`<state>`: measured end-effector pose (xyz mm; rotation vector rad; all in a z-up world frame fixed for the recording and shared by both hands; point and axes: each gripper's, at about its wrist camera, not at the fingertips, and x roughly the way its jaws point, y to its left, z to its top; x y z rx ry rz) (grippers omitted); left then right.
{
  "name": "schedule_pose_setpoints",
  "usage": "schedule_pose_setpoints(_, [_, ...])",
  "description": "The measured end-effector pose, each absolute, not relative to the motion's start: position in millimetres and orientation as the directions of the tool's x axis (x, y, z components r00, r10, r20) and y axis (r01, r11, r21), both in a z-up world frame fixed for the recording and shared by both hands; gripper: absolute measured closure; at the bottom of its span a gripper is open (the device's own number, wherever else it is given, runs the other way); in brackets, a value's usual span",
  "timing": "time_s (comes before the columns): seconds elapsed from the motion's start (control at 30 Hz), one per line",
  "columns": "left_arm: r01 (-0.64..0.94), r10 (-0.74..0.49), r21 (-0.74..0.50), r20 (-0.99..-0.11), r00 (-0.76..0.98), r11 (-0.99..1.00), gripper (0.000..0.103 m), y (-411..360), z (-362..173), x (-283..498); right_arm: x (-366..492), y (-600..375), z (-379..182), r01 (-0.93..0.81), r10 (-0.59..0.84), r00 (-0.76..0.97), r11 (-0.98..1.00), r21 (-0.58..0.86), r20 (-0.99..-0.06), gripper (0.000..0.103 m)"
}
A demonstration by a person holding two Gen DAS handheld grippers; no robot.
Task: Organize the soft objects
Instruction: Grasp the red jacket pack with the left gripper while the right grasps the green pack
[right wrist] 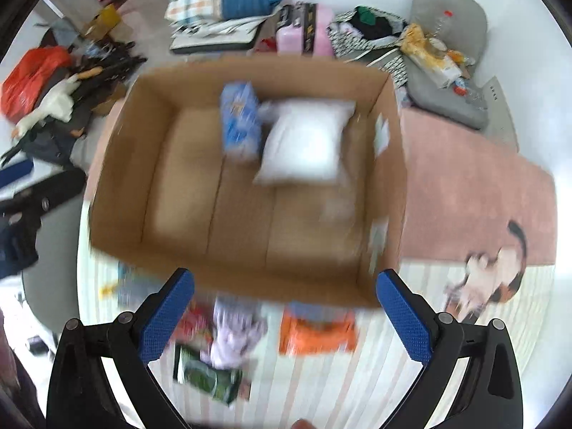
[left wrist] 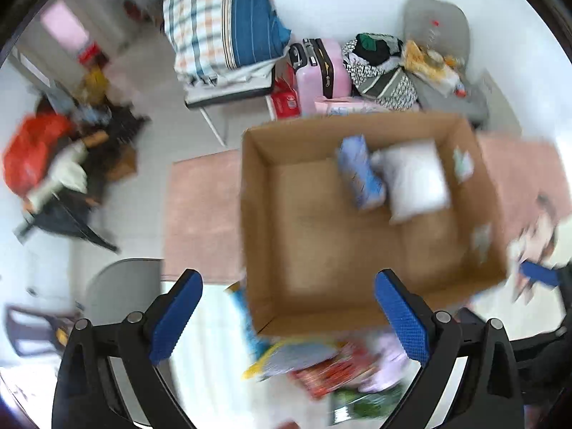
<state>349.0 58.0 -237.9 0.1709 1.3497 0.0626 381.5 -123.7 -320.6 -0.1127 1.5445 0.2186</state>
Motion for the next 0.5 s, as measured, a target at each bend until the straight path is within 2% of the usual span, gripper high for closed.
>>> schedule_pose_setpoints(0.07, [0.073, 0.213, 0.232, -0.955, 0.206, 0.97, 0.004, 63, -250, 319, 343, -123, -331, -0.25, 0.078, -0.034, 0.965, 0.084, -0.996, 0.0])
schedule_pose_setpoints(0.2, [0.087, 0.291, 0.3, -0.952, 0.096, 0.95, 0.004, 86, -295, 259, 275, -90, -366, -0.426, 0.086, -0.151, 0.894, 0.143, -0.985, 0.0])
schedule_pose_setpoints(0.3, [0.09, 0.328, 0.326, -0.944, -0.01, 0.941, 0.004, 105, -333, 220, 234, -50, -401, -0.602, 0.003, -0.196, 0.789, 0.123, -0.981, 0.0])
schedule_pose_setpoints(0.47, [0.096, 0.367, 0.358, -0.925, -0.1, 0.929, 0.004, 122, -376, 183, 196, -14, -447, -0.737, -0.113, -0.256, 0.666, 0.118, -0.96, 0.008])
schedule_pose_setpoints(0.5, [0.098, 0.374, 0.365, -0.922, -0.103, 0.926, 0.004, 122, -383, 177, 190, -10, -453, -0.753, -0.133, -0.257, 0.648, 0.113, -0.957, 0.012])
